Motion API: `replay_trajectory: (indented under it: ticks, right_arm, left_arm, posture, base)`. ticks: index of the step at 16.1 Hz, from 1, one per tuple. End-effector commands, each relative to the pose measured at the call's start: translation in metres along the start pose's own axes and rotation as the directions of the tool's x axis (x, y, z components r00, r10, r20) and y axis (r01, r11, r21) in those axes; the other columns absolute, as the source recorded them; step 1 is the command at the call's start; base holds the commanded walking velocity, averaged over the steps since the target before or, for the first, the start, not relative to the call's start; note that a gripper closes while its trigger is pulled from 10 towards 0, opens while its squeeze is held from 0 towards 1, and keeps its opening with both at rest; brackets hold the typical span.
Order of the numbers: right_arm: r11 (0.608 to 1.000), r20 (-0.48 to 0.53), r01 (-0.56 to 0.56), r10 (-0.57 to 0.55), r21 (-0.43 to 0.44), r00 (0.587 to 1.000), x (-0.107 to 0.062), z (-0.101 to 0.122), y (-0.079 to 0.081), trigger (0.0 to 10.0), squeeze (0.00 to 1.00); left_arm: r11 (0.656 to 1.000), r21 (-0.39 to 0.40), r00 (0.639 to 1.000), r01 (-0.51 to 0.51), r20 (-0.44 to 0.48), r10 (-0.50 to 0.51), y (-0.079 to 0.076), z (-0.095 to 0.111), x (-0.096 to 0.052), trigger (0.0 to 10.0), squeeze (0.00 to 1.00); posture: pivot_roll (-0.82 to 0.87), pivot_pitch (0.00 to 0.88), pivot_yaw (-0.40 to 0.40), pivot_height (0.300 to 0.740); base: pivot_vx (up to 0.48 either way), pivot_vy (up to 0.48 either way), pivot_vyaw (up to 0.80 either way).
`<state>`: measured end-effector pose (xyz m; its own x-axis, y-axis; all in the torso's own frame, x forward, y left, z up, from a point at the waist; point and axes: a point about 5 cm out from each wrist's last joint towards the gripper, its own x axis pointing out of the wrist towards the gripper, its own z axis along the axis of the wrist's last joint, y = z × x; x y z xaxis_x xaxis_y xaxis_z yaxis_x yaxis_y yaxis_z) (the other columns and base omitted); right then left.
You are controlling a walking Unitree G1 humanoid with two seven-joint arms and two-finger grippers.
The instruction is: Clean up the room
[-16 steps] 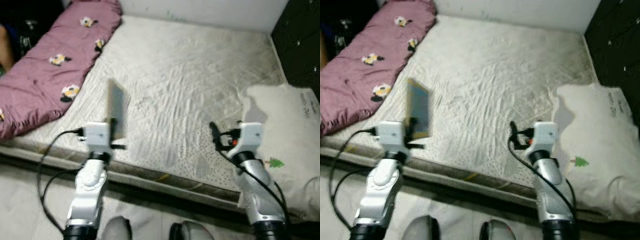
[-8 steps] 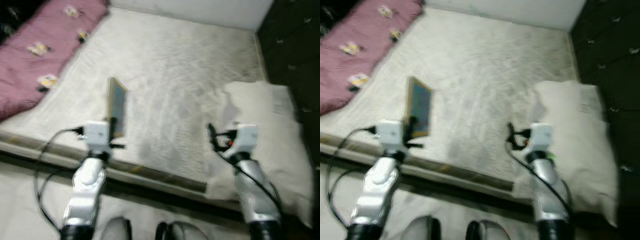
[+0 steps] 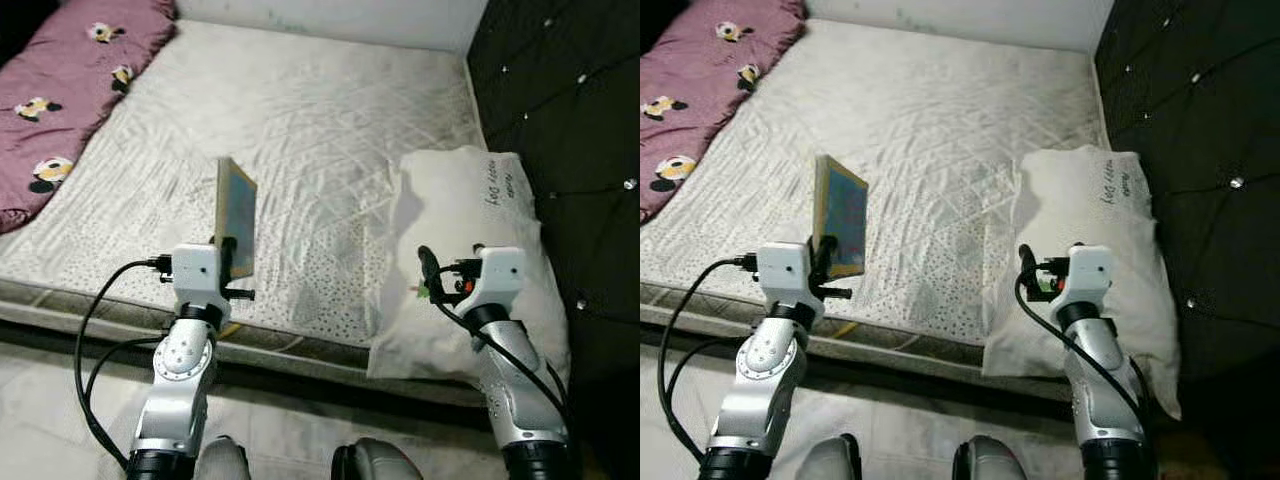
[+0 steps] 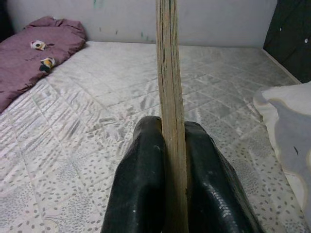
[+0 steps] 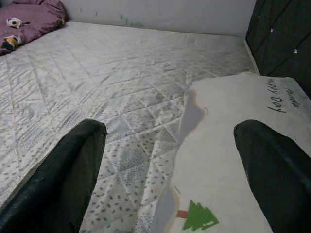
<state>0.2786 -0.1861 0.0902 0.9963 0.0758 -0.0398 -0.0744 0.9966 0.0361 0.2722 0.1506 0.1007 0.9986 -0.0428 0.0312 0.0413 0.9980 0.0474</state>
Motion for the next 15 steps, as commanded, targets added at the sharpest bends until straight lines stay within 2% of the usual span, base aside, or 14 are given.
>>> replay_trajectory:
  ticks: [1,9,10,11,14,15]
  right_arm:
    - [1.000,0.008,0.000,0.000,0.000,1.000,0.0007,0.0023,0.0015,10.0,0.00]
    - [1.000,0.008,0.000,0.000,0.000,1.000,0.0007,0.0023,0.0015,10.0,0.00]
    - [1.000,-0.007,0.005,-0.005,0.003,1.000,0.0011,0.0003,-0.0006,10.0,0.00]
    - [1.000,-0.005,0.005,-0.005,0.002,1.000,0.0011,0.0004,-0.0010,10.0,0.00]
    - [1.000,-0.005,0.003,-0.003,-0.001,1.000,0.0006,0.0004,-0.0012,10.0,0.00]
    - [1.000,-0.010,0.003,-0.003,0.002,1.000,0.0004,-0.0007,-0.0007,10.0,0.00]
  left_arm:
    - [1.000,0.006,0.999,-0.008,0.046,0.008,0.0037,0.0091,0.0015,10.0,0.00]
    - [1.000,0.006,0.999,-0.008,0.046,0.008,0.0037,0.0091,0.0015,10.0,0.00]
    - [0.999,-0.032,0.998,0.028,0.054,-0.026,0.0005,0.0095,0.0004,10.0,0.00]
    - [0.999,-0.037,0.998,0.037,0.055,-0.035,-0.0001,0.0094,-0.0003,10.0,0.00]
    - [0.999,-0.029,0.999,0.028,0.045,-0.026,0.0030,0.0059,-0.0040,10.0,0.00]
    - [0.999,-0.033,0.998,0.041,0.047,-0.039,0.0034,0.0062,-0.0050,10.0,0.00]
  posture:
    - [-0.01,0.131,-0.049,0.740]
    - [-0.01,0.131,-0.049,0.740]
    - [-0.02,0.130,-0.056,0.740]
    - [-0.02,0.130,-0.056,0.740]
    - [-0.01,0.131,-0.055,0.740]
    - [-0.01,0.131,-0.055,0.740]
  base:
    - [0.000,0.000,0.00]
    - [0.000,0.000,0.00]
    - [0.000,0.000,-0.80]
    - [0.000,0.000,-0.80]
    - [0.000,0.000,0.00]
    - [0.000,0.000,-0.73]
